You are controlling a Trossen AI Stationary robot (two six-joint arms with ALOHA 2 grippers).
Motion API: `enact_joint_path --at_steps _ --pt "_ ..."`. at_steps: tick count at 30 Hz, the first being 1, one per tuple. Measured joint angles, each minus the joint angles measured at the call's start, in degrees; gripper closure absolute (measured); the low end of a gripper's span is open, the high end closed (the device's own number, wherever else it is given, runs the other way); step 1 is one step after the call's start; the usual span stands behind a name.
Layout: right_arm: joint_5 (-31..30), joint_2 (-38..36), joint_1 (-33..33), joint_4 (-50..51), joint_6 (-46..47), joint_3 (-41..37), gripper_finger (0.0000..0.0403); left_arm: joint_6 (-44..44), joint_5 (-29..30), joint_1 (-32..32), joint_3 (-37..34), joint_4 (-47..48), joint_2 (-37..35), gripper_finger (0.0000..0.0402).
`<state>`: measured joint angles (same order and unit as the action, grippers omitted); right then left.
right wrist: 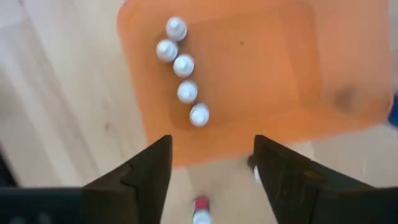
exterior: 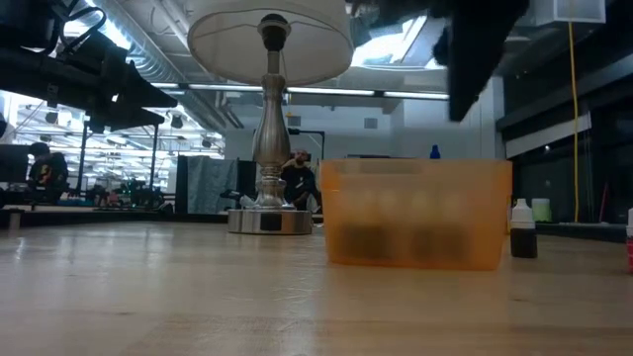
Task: Pick & Place food coloring
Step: Put the small red food coloring bottle into the orange bin
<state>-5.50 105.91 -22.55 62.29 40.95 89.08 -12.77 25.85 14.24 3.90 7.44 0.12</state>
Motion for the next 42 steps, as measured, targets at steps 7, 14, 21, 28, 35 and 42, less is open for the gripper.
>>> enact_joint_path --at_steps 7,14,21,28,35,42 --pt "6.7 -4.6 -2.5 0.5 6.9 -4.6 0.0120 0.0 0.0 0.0 0.0 0.0 0.0 0.0080" --pt "7.2 -10.4 -6.4 0.3 3.7 -13.4 0.0117 0.0 0.0 0.0 0.0 0.0 0.0 0.0080" --pt "7.2 -14.2 -10.1 0.1 3.6 -21.5 0.0117 0.0 0.0 0.0 0.0 0.0 0.0 0.0080" --pt "7.2 -14.6 -12.9 -0.9 4.7 -25.8 0.0117 0.0 0.0 0.0 0.0 0.0 0.0 0.0079" --pt "7.2 -14.1 -14.6 -3.4 7.0 -28.8 0.0117 0.0 0.0 0.0 0.0 0.0 0.0 0.0079" --pt "7.6 -12.3 -14.9 -6.3 7.0 -30.5 0.0117 0.0 0.0 0.0 0.0 0.0 0.0 0.0080"
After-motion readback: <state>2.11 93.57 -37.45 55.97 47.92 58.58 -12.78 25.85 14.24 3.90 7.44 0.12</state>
